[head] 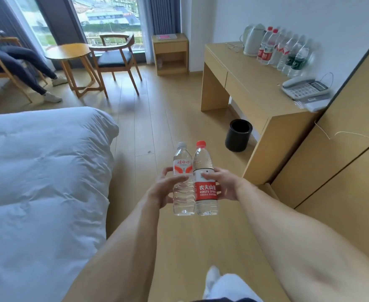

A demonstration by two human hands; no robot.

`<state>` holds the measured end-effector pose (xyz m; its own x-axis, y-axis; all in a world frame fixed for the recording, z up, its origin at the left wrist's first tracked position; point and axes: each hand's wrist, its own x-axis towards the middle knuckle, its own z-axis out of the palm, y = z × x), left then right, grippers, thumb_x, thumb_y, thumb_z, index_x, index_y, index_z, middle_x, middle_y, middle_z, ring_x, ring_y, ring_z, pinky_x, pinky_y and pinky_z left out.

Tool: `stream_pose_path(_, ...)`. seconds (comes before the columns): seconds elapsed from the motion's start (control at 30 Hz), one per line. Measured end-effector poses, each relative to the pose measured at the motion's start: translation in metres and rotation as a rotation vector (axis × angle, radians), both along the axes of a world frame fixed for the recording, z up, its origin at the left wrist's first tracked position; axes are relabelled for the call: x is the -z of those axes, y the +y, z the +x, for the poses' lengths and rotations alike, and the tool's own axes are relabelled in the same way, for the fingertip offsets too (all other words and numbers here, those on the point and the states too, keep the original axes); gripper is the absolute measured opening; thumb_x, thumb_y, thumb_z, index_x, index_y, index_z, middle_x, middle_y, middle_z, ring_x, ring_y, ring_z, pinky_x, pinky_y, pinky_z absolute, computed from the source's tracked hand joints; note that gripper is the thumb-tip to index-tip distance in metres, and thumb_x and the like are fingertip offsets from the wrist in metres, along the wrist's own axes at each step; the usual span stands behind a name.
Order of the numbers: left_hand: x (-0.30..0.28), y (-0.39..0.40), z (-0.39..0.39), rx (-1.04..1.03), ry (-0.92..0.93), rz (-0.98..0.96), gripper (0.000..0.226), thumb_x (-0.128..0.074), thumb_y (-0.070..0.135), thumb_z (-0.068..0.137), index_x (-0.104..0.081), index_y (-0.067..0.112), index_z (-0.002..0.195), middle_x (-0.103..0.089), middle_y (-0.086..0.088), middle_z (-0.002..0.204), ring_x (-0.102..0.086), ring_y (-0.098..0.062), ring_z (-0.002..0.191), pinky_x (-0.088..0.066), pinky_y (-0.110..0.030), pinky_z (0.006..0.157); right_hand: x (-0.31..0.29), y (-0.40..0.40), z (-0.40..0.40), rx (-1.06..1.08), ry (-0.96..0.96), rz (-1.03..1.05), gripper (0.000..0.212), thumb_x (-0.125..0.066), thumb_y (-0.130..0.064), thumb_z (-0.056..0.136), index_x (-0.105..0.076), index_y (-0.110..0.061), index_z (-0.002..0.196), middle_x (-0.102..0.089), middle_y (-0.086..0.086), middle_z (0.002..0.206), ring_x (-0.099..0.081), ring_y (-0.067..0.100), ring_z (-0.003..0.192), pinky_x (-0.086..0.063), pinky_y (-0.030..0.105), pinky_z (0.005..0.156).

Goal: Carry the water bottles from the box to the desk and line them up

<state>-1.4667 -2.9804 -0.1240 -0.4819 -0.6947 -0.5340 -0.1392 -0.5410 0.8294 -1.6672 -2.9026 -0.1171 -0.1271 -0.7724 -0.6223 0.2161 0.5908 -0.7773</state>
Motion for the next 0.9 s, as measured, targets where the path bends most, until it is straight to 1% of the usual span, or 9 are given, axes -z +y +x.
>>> stream_pose_path(0.2, -0.003, -0.098, -0.039, -0.014, -0.003, -0.049, 0.064, -0.083, 0.014, 0.079, -0.049, 0.023, 0.132, -0.07, -0.018, 0.117, -0.07, -0.038, 0.102, -0.057, -0.062, 0.082, 0.005, -0.101, -0.04, 0.006, -0.015, -0.03, 0.051, -0.075, -0.025, 0.088, -0.053, -0.023, 0.134, -0.069, 0.013, 0.118, -0.068, 0.033, 0.105, -0.057, 0.051, 0.086)
stream_pose_path(0.33, -0.007, -0.171, -0.074, -0.046, -0.015, -0.09, 0.064, -0.084, 0.013, 0.079, -0.05, 0.022, 0.132, -0.069, -0.018, 0.117, -0.07, -0.037, 0.101, -0.058, -0.061, 0.081, 0.007, -0.178, -0.076, -0.003, -0.038, -0.054, 0.051, -0.075, -0.025, 0.087, -0.054, -0.023, 0.134, -0.068, 0.014, 0.12, -0.068, 0.033, 0.107, -0.055, 0.054, 0.092)
stream_pose_path(0.4, -0.013, -0.207, -0.092, -0.063, -0.024, -0.087, 0.062, -0.084, 0.013, 0.078, -0.052, 0.024, 0.131, -0.069, -0.018, 0.116, -0.07, -0.037, 0.102, -0.058, -0.061, 0.08, 0.003, -0.217, -0.096, -0.008, -0.049, -0.055, 0.05, -0.075, -0.025, 0.088, -0.055, -0.023, 0.133, -0.069, 0.014, 0.12, -0.068, 0.033, 0.108, -0.055, 0.054, 0.092)
stream_pose_path(0.53, -0.025, -0.272, -0.131, -0.085, -0.025, -0.088, 0.06, -0.084, 0.012, 0.077, -0.054, 0.026, 0.127, -0.071, -0.018, 0.116, -0.071, -0.035, 0.1, -0.06, -0.055, 0.075, -0.009, -0.283, -0.134, -0.038, -0.068, -0.06, 0.044, -0.074, -0.026, 0.088, -0.056, -0.023, 0.128, -0.068, 0.014, 0.119, -0.067, 0.033, 0.107, -0.057, 0.049, 0.083)
stream_pose_path(0.67, -0.03, -0.323, -0.167, -0.083, -0.023, -0.099, 0.059, -0.083, 0.014, 0.078, -0.054, 0.027, 0.127, -0.07, -0.017, 0.116, -0.07, -0.035, 0.102, -0.059, -0.057, 0.08, -0.017, -0.335, -0.169, -0.027, -0.079, -0.06, 0.039, -0.073, -0.026, 0.089, -0.057, -0.023, 0.124, -0.068, 0.014, 0.12, -0.066, 0.034, 0.109, -0.057, 0.05, 0.084)
stream_pose_path(0.8, -0.029, -0.37, -0.198, -0.069, -0.011, -0.088, 0.058, -0.082, 0.011, 0.079, -0.054, 0.025, 0.128, -0.07, -0.017, 0.117, -0.069, -0.037, 0.104, -0.057, -0.06, 0.084, -0.017, -0.377, -0.199, -0.003, -0.071, -0.068, 0.042, -0.073, -0.027, 0.089, -0.056, -0.021, 0.127, -0.069, 0.014, 0.117, -0.068, 0.032, 0.103, -0.058, 0.045, 0.073)
stream_pose_path(0.9, -0.025, -0.407, -0.224, -0.033, -0.014, -0.077, 0.059, -0.082, 0.011, 0.079, -0.054, 0.024, 0.13, -0.07, -0.018, 0.117, -0.069, -0.037, 0.104, -0.058, -0.058, 0.082, -0.015, -0.407, -0.221, 0.029, -0.061, -0.062, 0.048, -0.074, -0.028, 0.089, -0.054, -0.02, 0.132, -0.07, 0.013, 0.116, -0.069, 0.031, 0.1, -0.059, 0.043, 0.069)
